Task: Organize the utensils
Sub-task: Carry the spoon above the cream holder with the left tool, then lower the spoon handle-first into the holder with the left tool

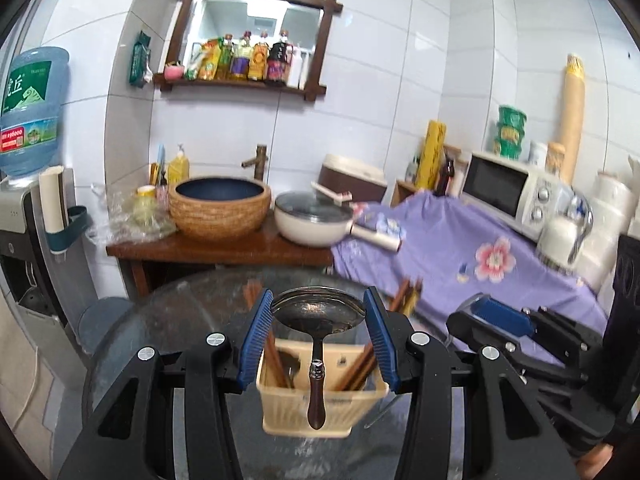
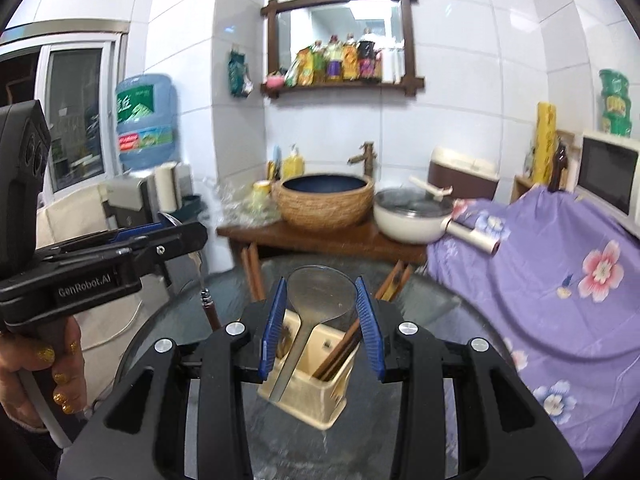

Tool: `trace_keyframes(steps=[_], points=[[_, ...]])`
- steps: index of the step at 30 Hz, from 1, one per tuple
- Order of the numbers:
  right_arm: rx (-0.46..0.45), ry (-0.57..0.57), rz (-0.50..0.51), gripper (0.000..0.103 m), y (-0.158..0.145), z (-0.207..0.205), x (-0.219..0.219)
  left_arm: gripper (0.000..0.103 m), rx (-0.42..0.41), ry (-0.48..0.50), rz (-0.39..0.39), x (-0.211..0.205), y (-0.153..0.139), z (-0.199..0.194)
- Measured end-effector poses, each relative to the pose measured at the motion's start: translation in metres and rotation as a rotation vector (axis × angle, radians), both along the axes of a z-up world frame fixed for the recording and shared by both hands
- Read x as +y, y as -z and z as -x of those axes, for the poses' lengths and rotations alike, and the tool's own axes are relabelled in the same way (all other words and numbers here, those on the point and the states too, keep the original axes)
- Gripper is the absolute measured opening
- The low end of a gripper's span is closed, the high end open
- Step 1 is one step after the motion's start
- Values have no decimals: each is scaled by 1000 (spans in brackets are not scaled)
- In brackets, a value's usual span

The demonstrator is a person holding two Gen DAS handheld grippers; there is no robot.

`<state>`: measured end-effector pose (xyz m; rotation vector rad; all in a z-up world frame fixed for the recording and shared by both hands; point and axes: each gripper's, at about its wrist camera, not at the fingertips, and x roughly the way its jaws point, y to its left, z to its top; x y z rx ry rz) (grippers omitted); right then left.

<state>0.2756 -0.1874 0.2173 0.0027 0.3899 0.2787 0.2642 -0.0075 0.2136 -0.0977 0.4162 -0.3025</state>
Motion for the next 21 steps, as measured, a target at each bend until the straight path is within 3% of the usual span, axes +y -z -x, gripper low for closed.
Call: trace_keyframes(steps=[6,12,21], points=[[-35,66,22,36,-8,-22,2,46,-33,-78,13,-4,-9,-31],[-21,91,49,36,18,-39,9,46,6,-127,24,-2,25,-51],[9,64,116,36,73,-46,26,46,75,-115,13,2,72,-55]])
